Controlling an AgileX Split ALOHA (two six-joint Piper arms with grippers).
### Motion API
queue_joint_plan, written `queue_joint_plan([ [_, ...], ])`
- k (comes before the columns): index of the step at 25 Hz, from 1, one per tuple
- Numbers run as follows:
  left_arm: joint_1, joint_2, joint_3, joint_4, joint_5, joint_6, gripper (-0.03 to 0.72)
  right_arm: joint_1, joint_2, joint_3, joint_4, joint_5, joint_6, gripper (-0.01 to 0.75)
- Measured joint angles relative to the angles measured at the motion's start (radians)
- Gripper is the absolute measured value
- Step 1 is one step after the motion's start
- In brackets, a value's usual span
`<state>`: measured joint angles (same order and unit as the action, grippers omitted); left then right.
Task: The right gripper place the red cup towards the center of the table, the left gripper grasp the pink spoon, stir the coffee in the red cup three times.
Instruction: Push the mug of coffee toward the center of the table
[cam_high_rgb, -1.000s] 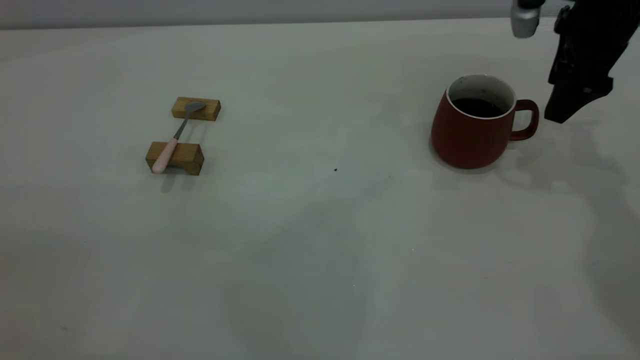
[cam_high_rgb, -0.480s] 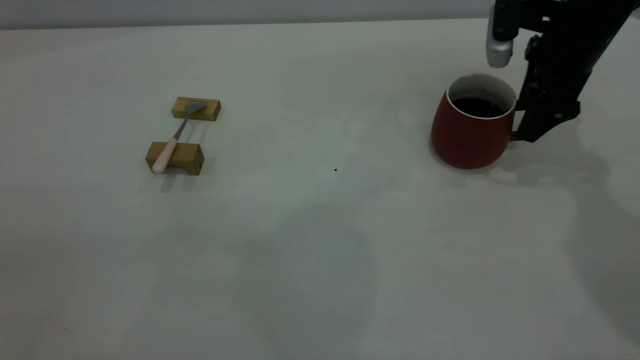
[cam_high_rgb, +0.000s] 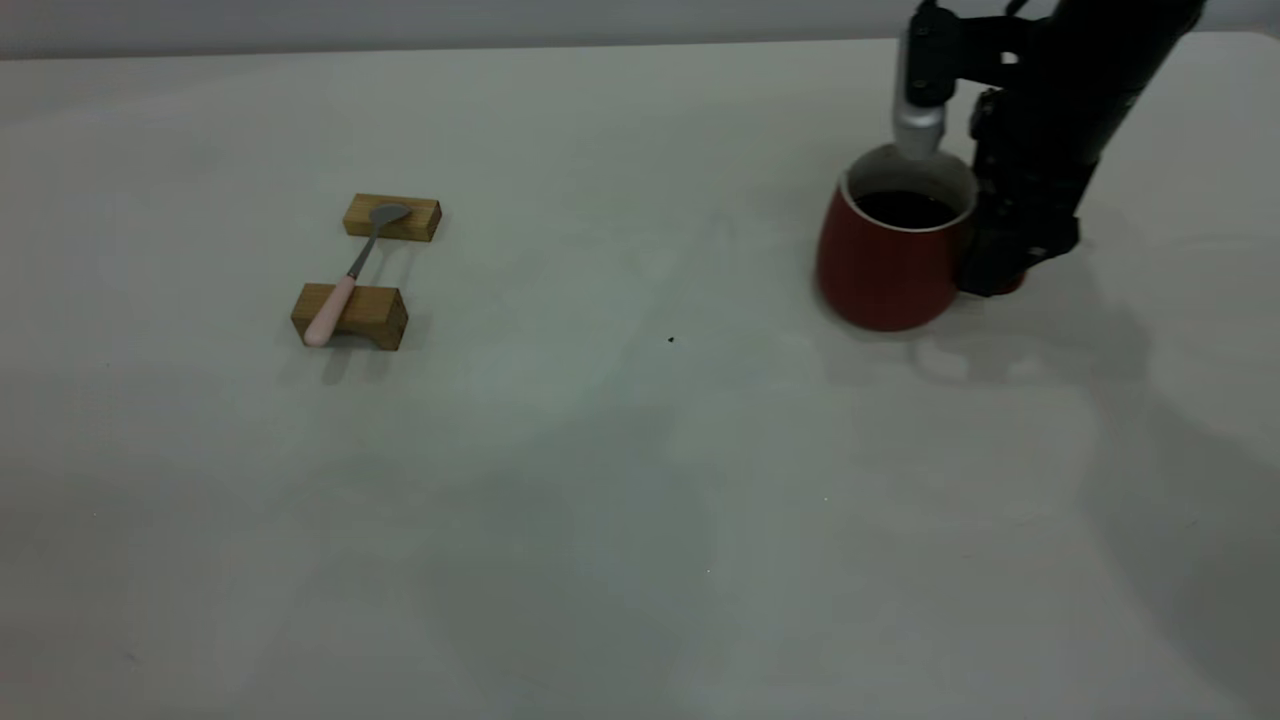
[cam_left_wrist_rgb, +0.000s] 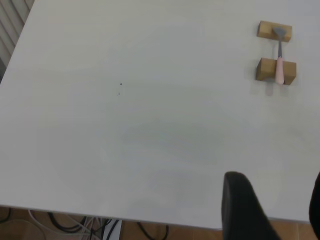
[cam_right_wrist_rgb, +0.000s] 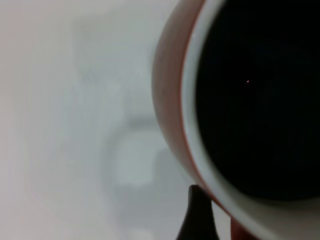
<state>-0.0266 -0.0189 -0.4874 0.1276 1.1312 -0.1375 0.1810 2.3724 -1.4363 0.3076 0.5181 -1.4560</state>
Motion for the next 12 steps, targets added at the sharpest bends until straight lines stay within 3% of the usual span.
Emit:
queue_joint_plan([
  [12, 0.0, 0.0, 0.0, 0.0, 0.0, 0.0, 0.403, 0.08, 0.0, 0.0, 0.252, -0.014, -0.097, 0.626],
])
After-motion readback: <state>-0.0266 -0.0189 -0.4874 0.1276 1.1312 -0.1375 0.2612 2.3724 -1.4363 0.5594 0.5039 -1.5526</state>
